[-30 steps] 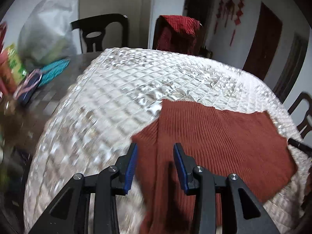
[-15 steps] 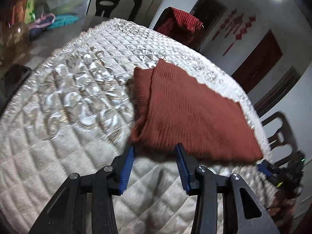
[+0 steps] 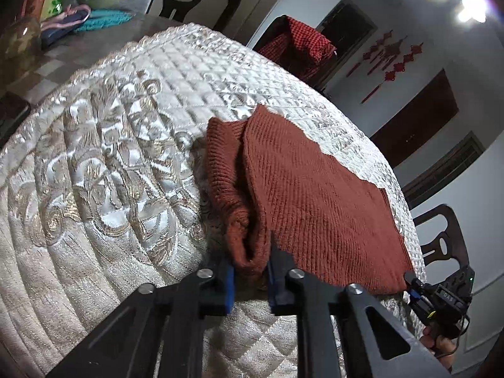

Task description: Fold small clothes

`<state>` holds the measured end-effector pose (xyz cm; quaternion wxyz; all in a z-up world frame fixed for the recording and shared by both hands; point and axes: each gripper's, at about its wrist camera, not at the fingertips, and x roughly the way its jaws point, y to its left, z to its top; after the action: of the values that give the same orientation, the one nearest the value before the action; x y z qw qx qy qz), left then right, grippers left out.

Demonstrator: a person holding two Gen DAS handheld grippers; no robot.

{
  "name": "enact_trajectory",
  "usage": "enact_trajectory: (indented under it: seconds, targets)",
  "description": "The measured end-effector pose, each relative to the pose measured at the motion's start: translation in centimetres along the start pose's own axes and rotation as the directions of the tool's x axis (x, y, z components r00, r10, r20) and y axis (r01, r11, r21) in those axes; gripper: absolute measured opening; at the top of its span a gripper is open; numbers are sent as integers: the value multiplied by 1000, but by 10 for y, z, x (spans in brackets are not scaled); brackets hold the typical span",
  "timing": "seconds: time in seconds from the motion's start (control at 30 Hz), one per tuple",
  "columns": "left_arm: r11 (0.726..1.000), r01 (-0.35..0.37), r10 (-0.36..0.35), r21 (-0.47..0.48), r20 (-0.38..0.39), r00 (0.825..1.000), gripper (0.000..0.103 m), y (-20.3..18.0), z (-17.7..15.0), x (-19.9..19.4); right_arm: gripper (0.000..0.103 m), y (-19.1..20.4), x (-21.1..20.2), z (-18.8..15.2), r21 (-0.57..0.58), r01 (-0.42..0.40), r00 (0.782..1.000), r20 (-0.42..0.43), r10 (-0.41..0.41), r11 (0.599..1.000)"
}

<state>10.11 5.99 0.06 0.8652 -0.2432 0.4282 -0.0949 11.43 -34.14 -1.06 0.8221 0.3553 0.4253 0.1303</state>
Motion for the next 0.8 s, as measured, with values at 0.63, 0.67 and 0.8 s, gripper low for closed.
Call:
enact_trajectory:
  seconds: [0.63, 0.67, 0.8]
  targets:
    - [999, 37, -36, 27, -13, 999, 13, 12, -66, -57, 14, -8, -57, -50, -57, 34, 999, -29, -36, 998]
    - [999, 37, -36, 28, -14, 999, 13, 12, -69, -58, 14, -9, -58, -52, -57, 36, 999, -29, -38, 998]
    - [999, 36, -35, 28, -17, 999, 13, 15, -76, -58, 15, -16, -62, -61, -55, 44, 998, -31, -46, 998]
